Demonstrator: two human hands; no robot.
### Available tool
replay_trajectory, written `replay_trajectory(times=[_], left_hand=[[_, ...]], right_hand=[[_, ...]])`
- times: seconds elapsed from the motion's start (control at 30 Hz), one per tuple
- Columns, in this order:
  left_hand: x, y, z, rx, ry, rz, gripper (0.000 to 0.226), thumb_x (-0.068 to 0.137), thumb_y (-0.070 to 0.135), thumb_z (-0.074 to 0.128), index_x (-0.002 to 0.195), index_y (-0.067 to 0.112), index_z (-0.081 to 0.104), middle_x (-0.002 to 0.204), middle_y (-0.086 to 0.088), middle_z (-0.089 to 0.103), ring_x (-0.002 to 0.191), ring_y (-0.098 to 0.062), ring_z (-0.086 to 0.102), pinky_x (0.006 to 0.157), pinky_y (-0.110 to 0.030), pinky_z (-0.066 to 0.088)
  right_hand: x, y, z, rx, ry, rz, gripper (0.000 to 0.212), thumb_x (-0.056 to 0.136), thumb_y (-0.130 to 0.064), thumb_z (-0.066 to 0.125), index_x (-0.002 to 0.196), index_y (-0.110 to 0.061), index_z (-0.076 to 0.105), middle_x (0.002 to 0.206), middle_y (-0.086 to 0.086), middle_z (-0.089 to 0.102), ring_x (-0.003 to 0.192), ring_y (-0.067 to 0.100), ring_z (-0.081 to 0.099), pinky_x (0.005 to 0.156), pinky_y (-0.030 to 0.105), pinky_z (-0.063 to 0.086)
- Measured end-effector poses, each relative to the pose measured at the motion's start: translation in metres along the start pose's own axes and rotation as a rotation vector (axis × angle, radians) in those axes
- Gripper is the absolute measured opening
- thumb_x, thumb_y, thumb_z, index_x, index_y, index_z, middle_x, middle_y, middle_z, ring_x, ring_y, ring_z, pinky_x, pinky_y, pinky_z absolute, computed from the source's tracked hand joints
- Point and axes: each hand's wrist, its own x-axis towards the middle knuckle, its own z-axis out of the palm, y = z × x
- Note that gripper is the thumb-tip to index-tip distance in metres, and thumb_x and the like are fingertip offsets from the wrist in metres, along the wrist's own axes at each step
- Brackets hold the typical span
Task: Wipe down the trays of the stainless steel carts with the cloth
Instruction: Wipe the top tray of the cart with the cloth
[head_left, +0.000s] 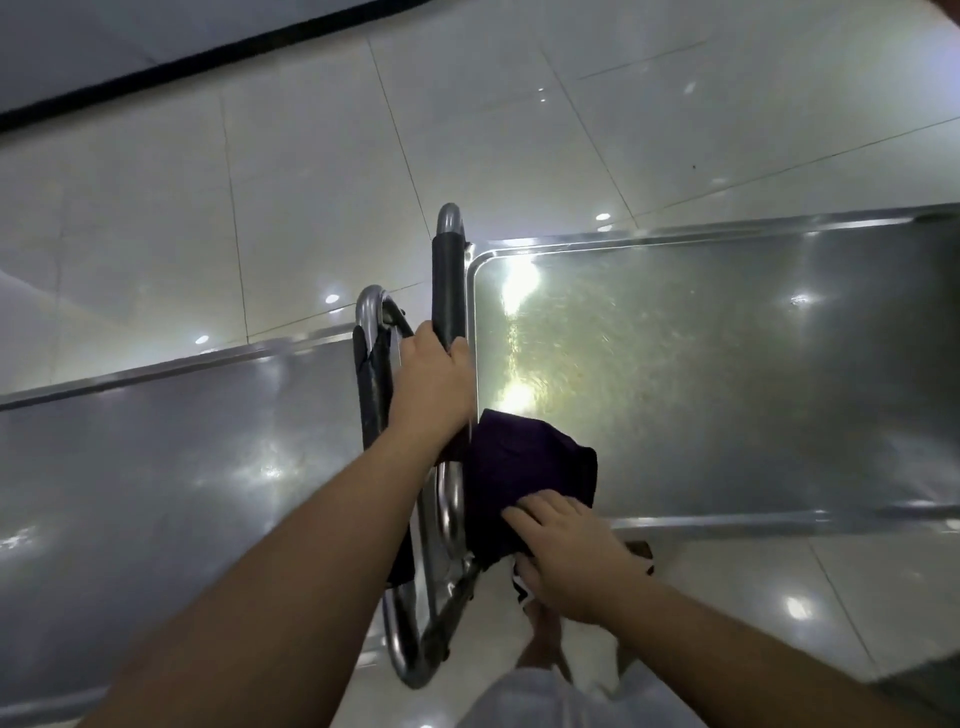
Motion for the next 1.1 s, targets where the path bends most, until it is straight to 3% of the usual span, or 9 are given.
replay_trajectory(times=[0.1,0.17,0.23,0.37,0.57,0.7,0.8,0.97,1.1], left_hand=[[0.015,0.003,0.009,-0.021,0.042,-0.028,0.045,0.103,0.047,0.038,0.133,0.015,0.048,0.126,-0.009,0.055,0.106,-0.029,0.059,0.094,-0.053,0.054],[0.021,0.005,0.017,-0.044,0.057,-0.066,0.047,0.103,0.049,0.037,0.137,0.017,0.045,0.124,-0.009,0.059,0.103,-0.029,0.063,0.09,-0.054,0.056],[0.019,0.005,0.024,-0.048,0.09,-0.105,0.05,0.103,0.051,0.034,0.142,0.021,0.04,0.121,-0.008,0.063,0.098,-0.029,0.066,0.085,-0.052,0.058],[0.013,-0.002,0.032,0.006,0.184,-0.09,0.05,0.104,0.051,0.033,0.145,0.024,0.041,0.121,-0.001,0.065,0.098,-0.023,0.066,0.082,-0.048,0.059],[0.015,-0.003,0.038,0.038,0.209,-0.099,0.049,0.104,0.051,0.036,0.147,0.028,0.038,0.131,0.002,0.063,0.109,-0.022,0.066,0.089,-0.05,0.058],[0.013,-0.005,0.036,0.013,0.207,-0.079,0.037,0.104,0.05,0.039,0.137,0.035,0.044,0.114,0.01,0.064,0.094,-0.014,0.066,0.079,-0.046,0.06],[0.013,-0.006,0.037,0.012,0.189,-0.1,0.039,0.104,0.053,0.037,0.139,0.038,0.043,0.109,0.012,0.063,0.091,-0.012,0.066,0.077,-0.045,0.061],[0.017,-0.005,0.038,0.051,0.196,-0.114,0.042,0.105,0.052,0.036,0.142,0.035,0.041,0.114,0.012,0.064,0.097,-0.013,0.066,0.083,-0.046,0.059],[0.016,-0.004,0.037,0.06,0.191,-0.122,0.042,0.105,0.052,0.036,0.142,0.033,0.041,0.113,0.01,0.063,0.097,-0.015,0.065,0.081,-0.047,0.059]], right_hand=[[0.028,-0.007,0.008,0.113,0.118,0.156,0.067,0.1,-0.052,0.036,0.162,-0.029,0.022,0.169,0.003,0.023,0.156,0.03,0.015,0.125,0.051,0.024],[0.049,-0.015,0.017,0.145,0.1,0.235,0.07,0.102,-0.059,0.026,0.164,-0.035,0.003,0.171,0.002,-0.005,0.157,0.033,-0.01,0.128,0.054,0.006],[0.061,-0.02,0.031,0.135,0.072,0.263,0.067,0.102,-0.06,0.018,0.163,-0.038,0.0,0.171,-0.001,-0.015,0.155,0.033,-0.021,0.126,0.056,-0.002],[0.086,-0.007,0.041,0.073,0.121,0.196,0.062,0.104,-0.053,0.026,0.163,-0.039,0.011,0.173,-0.005,-0.001,0.157,0.032,-0.013,0.124,0.056,0.004],[0.189,0.043,-0.022,-0.071,0.139,0.165,0.081,0.095,-0.062,0.028,0.163,-0.033,-0.006,0.172,-0.001,-0.011,0.156,0.036,-0.018,0.125,0.057,-0.002],[0.268,0.081,-0.073,-0.039,0.181,0.213,0.065,0.102,-0.06,0.014,0.162,-0.04,0.0,0.172,-0.006,-0.007,0.157,0.03,-0.015,0.126,0.055,-0.005],[0.304,0.112,-0.104,-0.084,0.188,0.2,0.065,0.101,-0.059,0.012,0.163,-0.041,0.0,0.172,-0.007,-0.007,0.157,0.03,-0.015,0.126,0.053,-0.006],[0.322,0.141,-0.123,-0.141,0.171,0.251,0.067,0.1,-0.061,0.014,0.163,-0.041,-0.001,0.172,-0.005,-0.011,0.156,0.032,-0.016,0.125,0.055,-0.008],[0.293,0.141,-0.116,-0.145,0.106,0.177,0.066,0.1,-0.061,0.015,0.162,-0.043,0.001,0.172,-0.006,-0.011,0.156,0.033,-0.017,0.125,0.057,-0.007]])
